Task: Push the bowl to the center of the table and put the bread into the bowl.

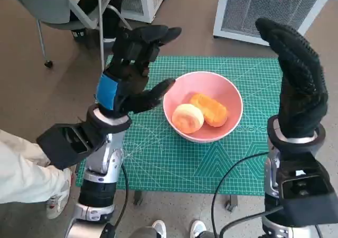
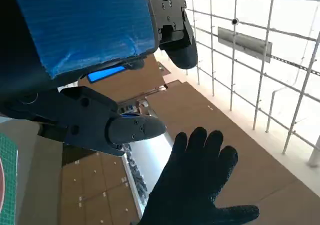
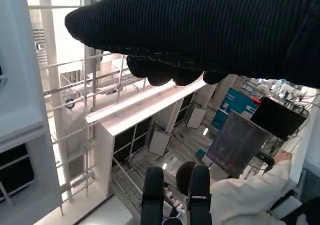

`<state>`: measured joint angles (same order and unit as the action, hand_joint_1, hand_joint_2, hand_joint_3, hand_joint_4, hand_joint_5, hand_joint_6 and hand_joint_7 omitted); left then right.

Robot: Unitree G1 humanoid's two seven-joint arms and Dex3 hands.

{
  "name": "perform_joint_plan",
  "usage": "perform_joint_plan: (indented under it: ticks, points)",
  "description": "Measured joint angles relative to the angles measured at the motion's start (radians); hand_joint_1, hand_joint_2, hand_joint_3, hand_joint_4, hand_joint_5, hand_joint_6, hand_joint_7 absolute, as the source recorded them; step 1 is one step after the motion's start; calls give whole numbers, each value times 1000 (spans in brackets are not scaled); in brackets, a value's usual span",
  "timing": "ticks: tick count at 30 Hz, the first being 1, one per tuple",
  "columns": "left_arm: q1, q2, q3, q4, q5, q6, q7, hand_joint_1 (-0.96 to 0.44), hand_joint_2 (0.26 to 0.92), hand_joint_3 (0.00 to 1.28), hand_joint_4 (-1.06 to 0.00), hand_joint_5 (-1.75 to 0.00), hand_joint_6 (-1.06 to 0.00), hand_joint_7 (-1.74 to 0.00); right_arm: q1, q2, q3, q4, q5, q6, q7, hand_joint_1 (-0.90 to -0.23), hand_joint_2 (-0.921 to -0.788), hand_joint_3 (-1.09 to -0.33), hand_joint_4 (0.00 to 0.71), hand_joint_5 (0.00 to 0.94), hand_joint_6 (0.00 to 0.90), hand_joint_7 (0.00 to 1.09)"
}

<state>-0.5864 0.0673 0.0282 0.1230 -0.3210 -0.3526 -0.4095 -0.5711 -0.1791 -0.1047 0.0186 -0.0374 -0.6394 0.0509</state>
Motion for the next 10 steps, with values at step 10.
perform_joint_plan:
  ticks: [10]
  points:
    - [4,-3,8,-1,0,9,13,-289,901,407,1,-924,1,-1135,0,-6,2,12,0,2,2,-418,-921,-508,444,13,112,719]
